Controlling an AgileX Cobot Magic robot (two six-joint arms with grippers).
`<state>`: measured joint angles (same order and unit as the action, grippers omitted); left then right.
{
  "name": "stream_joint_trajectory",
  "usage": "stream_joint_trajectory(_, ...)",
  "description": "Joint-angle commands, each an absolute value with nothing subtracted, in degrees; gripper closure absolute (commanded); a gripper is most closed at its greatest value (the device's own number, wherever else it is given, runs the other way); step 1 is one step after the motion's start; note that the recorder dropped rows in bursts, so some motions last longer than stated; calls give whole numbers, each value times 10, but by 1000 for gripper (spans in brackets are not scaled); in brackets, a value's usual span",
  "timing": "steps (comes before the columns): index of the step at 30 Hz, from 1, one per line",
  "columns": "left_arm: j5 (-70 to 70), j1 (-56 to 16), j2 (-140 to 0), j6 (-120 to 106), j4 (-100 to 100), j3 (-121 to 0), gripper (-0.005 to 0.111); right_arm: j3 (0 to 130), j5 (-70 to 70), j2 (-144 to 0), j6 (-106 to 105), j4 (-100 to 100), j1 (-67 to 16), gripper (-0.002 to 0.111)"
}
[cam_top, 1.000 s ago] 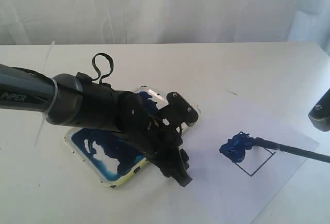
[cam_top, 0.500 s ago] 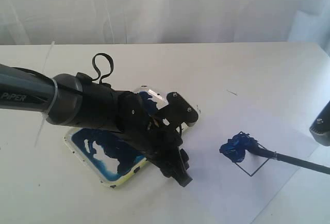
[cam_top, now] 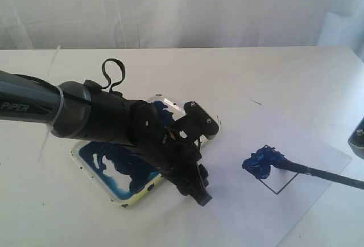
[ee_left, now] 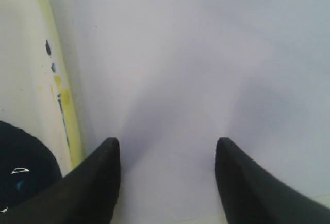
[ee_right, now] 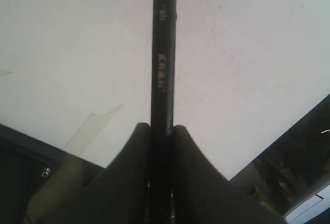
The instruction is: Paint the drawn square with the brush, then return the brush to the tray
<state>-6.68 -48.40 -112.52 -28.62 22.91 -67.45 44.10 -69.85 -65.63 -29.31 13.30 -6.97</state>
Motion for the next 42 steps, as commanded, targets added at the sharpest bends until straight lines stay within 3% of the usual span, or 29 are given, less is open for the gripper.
stream_joint_trajectory(1,-90,-487,-1134,-282,231,-668,48,425,-700,-653,-281,149,-69,108)
stream_joint_trajectory(42,-90,-487,-1134,-282,231,-668,48,410,-700,-607,-274,178,-69,108)
